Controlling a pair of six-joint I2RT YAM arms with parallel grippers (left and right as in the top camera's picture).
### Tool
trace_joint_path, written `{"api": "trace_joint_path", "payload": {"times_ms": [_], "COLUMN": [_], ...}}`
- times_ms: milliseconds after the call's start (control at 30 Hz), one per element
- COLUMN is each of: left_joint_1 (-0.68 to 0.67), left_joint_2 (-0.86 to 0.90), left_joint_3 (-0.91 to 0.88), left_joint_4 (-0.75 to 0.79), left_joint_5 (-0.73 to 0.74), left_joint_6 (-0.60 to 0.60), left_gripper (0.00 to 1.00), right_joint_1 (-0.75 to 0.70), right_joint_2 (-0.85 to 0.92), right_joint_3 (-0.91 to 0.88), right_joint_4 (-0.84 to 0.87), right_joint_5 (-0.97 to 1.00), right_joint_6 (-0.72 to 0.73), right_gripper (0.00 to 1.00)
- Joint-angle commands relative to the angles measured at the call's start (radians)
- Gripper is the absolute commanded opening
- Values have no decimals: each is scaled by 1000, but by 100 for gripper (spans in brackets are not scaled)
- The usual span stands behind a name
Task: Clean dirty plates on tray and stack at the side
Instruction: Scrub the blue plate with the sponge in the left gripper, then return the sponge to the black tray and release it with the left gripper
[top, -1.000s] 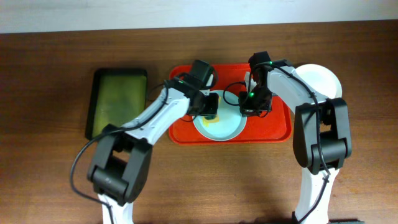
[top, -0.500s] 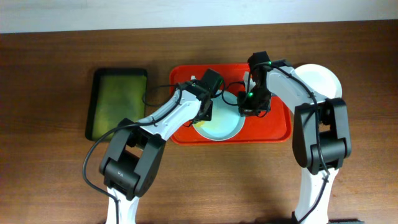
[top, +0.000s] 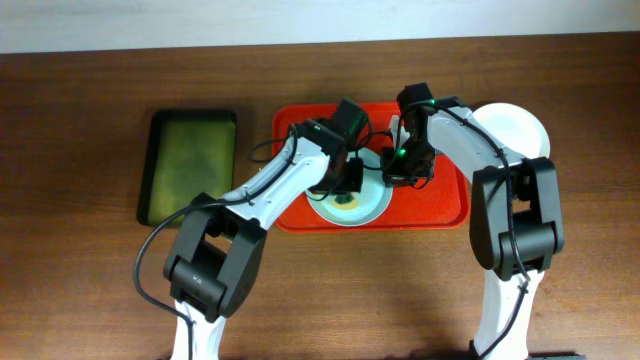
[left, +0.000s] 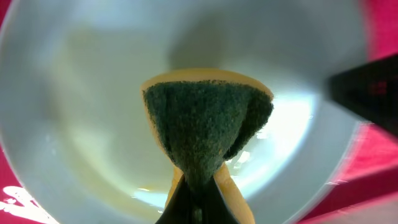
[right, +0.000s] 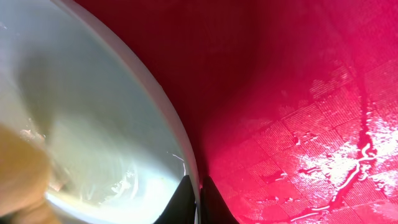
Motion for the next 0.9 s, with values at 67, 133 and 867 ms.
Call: {"api": "trace_joint_path", "payload": {"times_ms": [67, 133, 867], "left_joint_1": [8, 8, 493], "left_joint_2": [32, 32, -186], "left_joint_3": [-85, -98, -11], "left_joint_4": [-11, -12, -131], "left_joint_5": [-292, -377, -268], "left_joint_6": [-15, -14, -49], "left_gripper": [0, 0, 0], "right_joint_1": [-5, -5, -5], "right_joint_2": [39, 39, 39], "right_joint_3": [-30, -30, -30], "right_joint_4": [-11, -13, -28], "right_joint_5": [72, 72, 73], "right_joint_6": [13, 13, 13], "right_gripper": [4, 4, 4]}}
